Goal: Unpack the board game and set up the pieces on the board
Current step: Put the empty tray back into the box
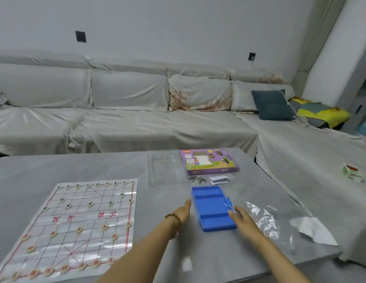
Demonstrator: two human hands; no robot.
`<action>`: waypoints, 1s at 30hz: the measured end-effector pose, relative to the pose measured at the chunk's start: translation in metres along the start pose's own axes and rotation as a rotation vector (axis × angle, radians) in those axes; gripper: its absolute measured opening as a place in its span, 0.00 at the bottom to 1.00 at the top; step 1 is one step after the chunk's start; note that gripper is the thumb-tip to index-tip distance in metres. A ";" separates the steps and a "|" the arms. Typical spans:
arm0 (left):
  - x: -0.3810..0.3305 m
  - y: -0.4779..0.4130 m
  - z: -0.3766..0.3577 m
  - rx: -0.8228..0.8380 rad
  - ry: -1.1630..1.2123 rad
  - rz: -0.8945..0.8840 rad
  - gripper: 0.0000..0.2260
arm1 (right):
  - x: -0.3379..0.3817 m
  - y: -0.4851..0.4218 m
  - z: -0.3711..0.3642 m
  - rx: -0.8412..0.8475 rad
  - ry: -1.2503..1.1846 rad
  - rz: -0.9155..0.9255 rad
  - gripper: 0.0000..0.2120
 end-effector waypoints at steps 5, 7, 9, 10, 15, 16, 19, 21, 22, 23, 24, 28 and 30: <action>-0.009 -0.016 -0.037 0.046 0.098 -0.038 0.34 | -0.010 -0.016 -0.017 -0.066 -0.169 -0.034 0.21; -0.007 -0.023 -0.039 -0.010 0.090 -0.045 0.33 | -0.017 -0.023 -0.026 -0.102 -0.189 -0.053 0.17; -0.003 -0.023 -0.032 -0.093 0.044 -0.026 0.30 | -0.022 -0.028 -0.034 -0.121 -0.166 -0.057 0.10; -0.001 -0.020 -0.027 -0.116 0.050 -0.028 0.29 | -0.021 -0.027 -0.038 -0.132 -0.172 -0.060 0.09; 0.009 -0.007 0.000 -0.177 0.317 -0.144 0.19 | 0.011 0.000 -0.055 -0.186 -0.343 -0.027 0.12; 0.012 0.001 0.006 -0.174 0.366 -0.171 0.17 | 0.013 0.007 -0.061 -0.186 -0.416 -0.045 0.11; 0.025 0.021 0.026 -0.186 0.441 -0.235 0.15 | 0.018 0.029 -0.078 -0.108 -0.652 -0.148 0.13; 0.034 0.034 0.041 -0.209 0.463 -0.271 0.16 | 0.025 0.046 -0.087 0.030 -0.771 -0.159 0.15; 0.037 0.043 0.050 -0.226 0.461 -0.286 0.17 | 0.030 0.056 -0.092 0.121 -0.811 -0.155 0.15; 0.041 0.046 0.056 -0.229 0.458 -0.296 0.17 | 0.037 0.065 -0.096 0.220 -0.841 -0.153 0.16; 0.045 0.051 0.062 -0.222 0.448 -0.311 0.17 | 0.042 0.073 -0.099 0.308 -0.858 -0.159 0.16; 0.060 0.075 0.087 -0.212 0.427 -0.385 0.15 | 0.055 0.096 -0.106 0.481 -0.773 -0.144 0.18; 0.068 0.083 0.094 -0.216 0.421 -0.395 0.16 | 0.060 0.103 -0.109 0.499 -0.707 -0.119 0.18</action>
Point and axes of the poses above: each hand's wrist, its own y-axis away from the middle knuckle, its own z-axis out of the back of the hand, x = y × z, the point moved 6 cm from there along -y, towards the middle knuckle, and after that the axes turned 5 degrees about -x, right-handed, at the moved point
